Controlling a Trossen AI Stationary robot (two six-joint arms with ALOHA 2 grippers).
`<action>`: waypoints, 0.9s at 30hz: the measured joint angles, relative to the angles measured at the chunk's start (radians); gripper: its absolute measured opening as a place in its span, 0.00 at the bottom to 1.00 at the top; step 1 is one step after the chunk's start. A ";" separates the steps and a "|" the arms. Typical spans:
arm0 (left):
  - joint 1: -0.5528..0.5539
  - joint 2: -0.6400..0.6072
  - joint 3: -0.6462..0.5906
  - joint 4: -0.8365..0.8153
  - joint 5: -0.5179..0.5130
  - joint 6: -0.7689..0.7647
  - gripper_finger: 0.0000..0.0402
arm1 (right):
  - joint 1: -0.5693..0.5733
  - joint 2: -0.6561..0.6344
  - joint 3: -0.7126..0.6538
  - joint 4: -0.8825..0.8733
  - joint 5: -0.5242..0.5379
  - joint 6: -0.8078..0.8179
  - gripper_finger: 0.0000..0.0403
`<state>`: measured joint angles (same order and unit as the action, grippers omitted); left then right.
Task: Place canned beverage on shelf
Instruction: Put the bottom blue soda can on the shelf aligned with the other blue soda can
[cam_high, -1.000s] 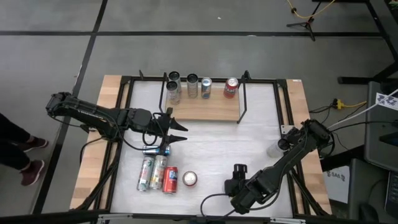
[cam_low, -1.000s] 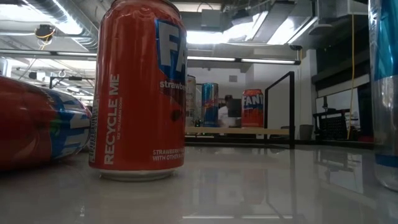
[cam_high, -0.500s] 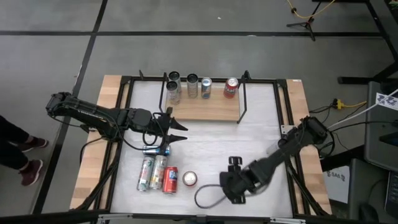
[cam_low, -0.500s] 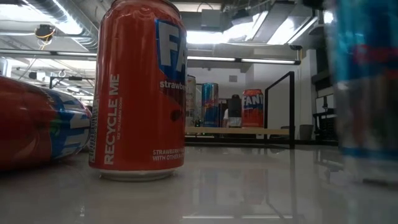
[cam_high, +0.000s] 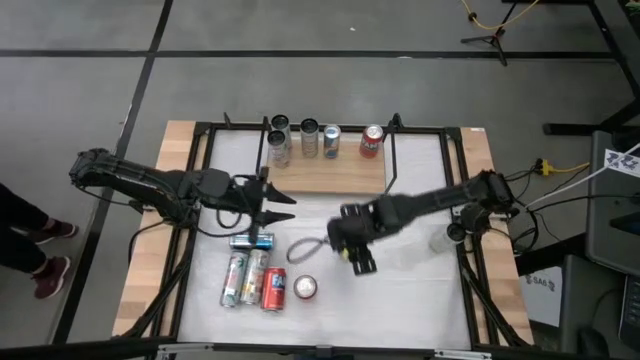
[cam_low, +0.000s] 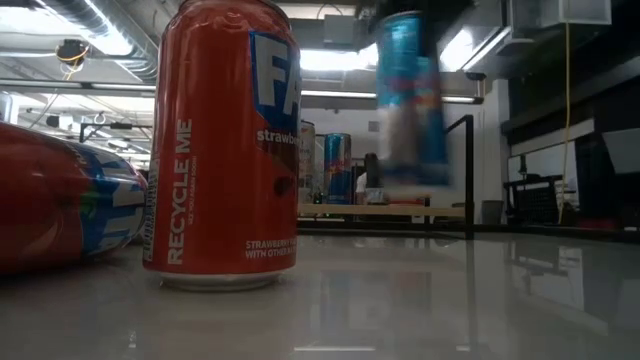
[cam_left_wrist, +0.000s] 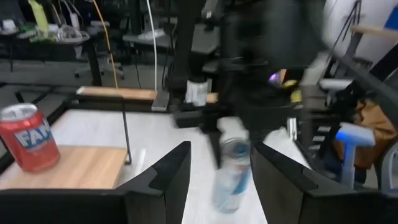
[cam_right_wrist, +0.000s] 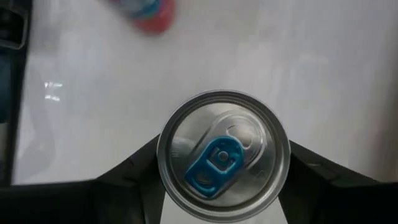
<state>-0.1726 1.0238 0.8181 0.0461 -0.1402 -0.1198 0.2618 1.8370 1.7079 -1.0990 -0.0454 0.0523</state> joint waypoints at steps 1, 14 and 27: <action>0.000 -0.021 0.000 -0.003 0.000 0.000 0.39 | -0.024 0.000 0.018 -0.009 0.001 -0.034 0.56; 0.000 -0.215 0.001 -0.259 -0.088 0.053 0.39 | -0.384 -0.001 0.219 -0.062 -0.017 -0.383 0.58; 0.000 -0.190 0.001 -0.332 -0.136 0.045 0.39 | -0.649 0.041 0.206 -0.042 -0.168 -0.539 0.58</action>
<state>-0.1722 0.8337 0.8188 -0.2855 -0.2764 -0.0745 -0.3876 1.8784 1.9137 -1.1405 -0.2137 -0.4871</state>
